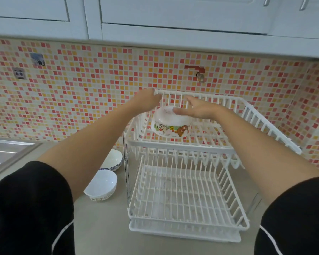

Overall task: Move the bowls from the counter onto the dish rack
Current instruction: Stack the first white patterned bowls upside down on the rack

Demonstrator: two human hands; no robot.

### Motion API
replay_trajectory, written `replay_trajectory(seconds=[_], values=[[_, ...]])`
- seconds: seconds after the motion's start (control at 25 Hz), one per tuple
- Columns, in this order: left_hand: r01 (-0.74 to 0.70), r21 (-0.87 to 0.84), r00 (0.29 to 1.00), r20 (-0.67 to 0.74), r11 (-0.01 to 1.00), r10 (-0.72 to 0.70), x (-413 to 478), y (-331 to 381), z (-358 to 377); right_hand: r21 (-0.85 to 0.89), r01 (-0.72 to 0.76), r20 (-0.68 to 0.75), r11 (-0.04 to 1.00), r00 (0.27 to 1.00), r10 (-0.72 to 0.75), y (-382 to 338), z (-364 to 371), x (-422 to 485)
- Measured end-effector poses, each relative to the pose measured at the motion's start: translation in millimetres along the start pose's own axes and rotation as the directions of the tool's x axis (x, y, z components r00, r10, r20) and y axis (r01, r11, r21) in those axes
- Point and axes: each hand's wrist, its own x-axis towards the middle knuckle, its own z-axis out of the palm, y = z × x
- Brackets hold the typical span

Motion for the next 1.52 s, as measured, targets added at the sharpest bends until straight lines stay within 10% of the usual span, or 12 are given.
replay_trajectory(seconds=[0.28, 0.68, 1.04, 1.24, 1.52], values=[[0.065, -0.081, 0.965, -0.247, 0.995, -0.083, -40, -73, -63, -0.009, 0.264, -0.221, 0.965, 0.940, -0.259, -101, 46, 15], [0.363, 0.186, 0.932, -0.092, 0.913, -0.352, -124, -280, -75, -0.135, 0.355, -0.092, 0.925, 0.925, -0.369, -236, 207, 20], [0.595, 0.196, 0.762, 0.170, 0.780, -0.624, -223, -438, 43, 0.116, -0.196, 0.316, 0.974, 0.937, 0.151, -200, 445, 0], [0.690, 0.038, 0.703, 0.202, 0.723, -0.682, -244, -457, 70, 0.241, -0.473, 0.519, 0.847, 0.801, 0.300, -193, 506, -4], [0.747, -0.150, 0.662, 0.245, 0.647, -0.708, -252, -446, 62, 0.620, -0.549, 0.469, 0.561, 0.832, 0.296, -200, 514, -17]])
